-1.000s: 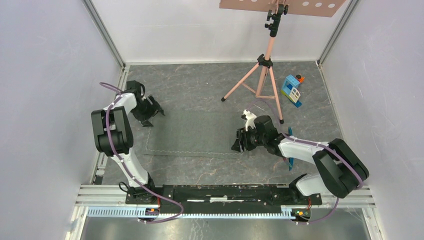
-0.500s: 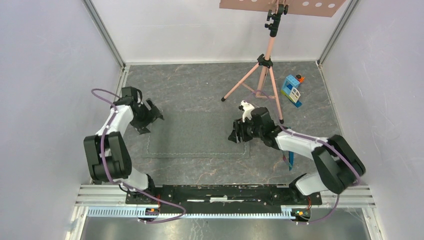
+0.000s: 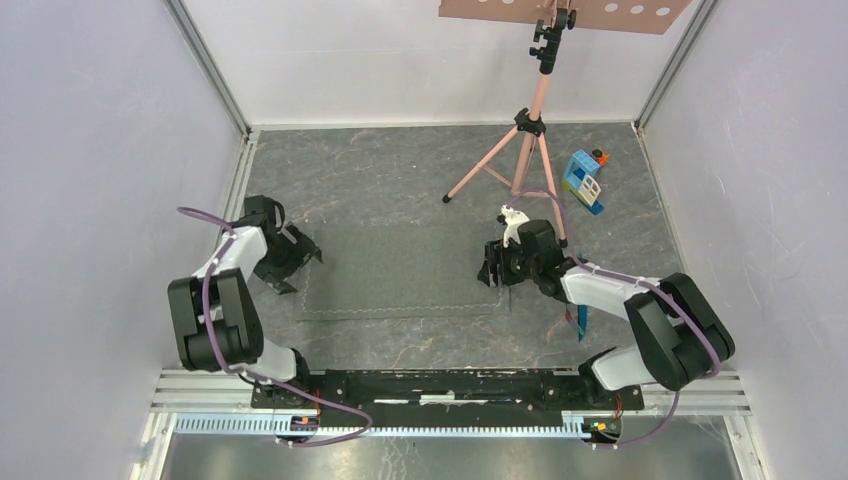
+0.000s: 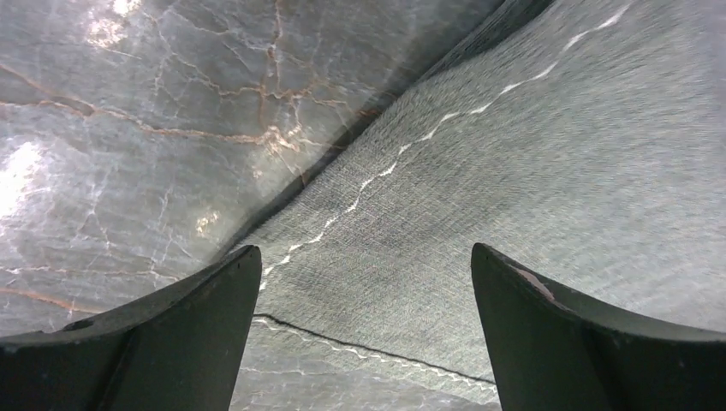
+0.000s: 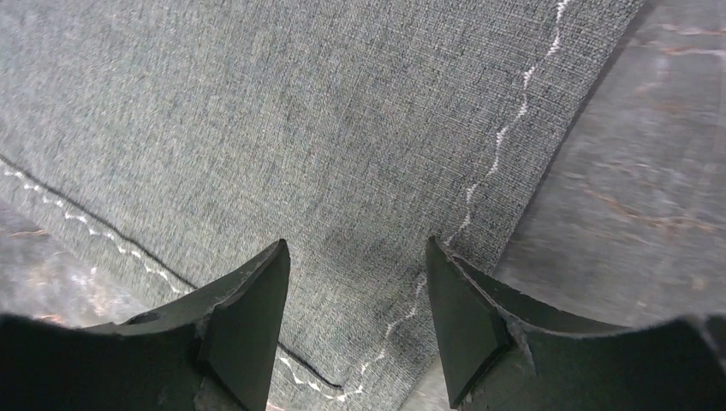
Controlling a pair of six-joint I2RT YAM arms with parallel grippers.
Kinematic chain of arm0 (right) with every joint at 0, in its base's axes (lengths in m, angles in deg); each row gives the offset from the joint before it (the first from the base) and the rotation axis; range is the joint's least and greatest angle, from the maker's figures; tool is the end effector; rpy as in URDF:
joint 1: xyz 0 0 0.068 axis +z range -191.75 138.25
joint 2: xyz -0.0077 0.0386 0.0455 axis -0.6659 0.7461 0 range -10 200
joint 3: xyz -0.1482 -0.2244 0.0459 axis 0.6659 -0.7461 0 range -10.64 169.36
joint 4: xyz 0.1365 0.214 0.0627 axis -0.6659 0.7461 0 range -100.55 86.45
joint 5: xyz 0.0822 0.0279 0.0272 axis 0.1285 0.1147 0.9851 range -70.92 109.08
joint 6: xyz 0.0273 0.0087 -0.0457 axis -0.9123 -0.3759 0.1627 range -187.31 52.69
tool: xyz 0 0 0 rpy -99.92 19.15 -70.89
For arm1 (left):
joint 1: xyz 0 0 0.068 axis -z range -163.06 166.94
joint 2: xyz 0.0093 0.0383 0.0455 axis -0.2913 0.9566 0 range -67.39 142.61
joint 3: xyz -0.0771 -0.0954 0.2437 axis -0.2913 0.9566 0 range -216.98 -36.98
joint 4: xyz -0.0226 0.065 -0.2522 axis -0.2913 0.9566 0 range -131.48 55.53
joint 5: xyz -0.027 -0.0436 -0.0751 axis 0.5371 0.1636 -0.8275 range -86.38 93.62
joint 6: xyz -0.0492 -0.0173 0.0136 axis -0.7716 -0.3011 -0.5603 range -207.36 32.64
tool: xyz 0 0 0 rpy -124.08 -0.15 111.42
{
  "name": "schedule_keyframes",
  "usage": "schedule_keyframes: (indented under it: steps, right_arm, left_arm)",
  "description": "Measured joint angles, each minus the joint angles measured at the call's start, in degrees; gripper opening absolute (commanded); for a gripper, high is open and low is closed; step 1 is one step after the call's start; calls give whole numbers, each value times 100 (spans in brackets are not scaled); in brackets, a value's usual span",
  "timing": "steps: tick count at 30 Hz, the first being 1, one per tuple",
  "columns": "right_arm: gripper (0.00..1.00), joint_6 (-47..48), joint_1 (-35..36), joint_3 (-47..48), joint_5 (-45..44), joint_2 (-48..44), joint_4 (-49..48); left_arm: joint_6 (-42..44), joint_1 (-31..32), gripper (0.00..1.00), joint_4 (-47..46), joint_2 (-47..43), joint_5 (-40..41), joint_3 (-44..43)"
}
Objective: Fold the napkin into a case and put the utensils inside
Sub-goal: Smooth out the rectangle-folded napkin at the center of the board.
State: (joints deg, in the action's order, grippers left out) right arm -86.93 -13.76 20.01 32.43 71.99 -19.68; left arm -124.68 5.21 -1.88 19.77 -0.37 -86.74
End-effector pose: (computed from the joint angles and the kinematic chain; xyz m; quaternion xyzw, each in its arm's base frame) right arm 0.2289 0.1310 0.1481 -0.1132 0.9023 0.2596 0.3252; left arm 0.2576 0.0510 0.1693 -0.4085 0.9050 -0.0588 0.1027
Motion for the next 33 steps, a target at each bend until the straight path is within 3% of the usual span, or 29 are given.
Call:
schedule_keyframes:
  steps: [7,14,22,28,33]
  right_arm:
    - [71,251,-122,579,131,-2,538]
    - [69,120,-122,1910,588,1233,192]
    - [71,271,-214,2055,719,1764,321]
    - [70,494,-595,2098,743,1945,387]
    - [74,603,-463,2302,566,1921,802]
  left_arm:
    - [-2,-31,100,-461,-828,-870,-28]
    - [-83,61,100,-1397,800,-1716,-800]
    - [-81,52,100,-1405,2103,-1755,-1934]
    - [-76,17,100,-1423,2118,-1799,-1954]
    - [44,28,100,-1134,1696,-1403,-1749]
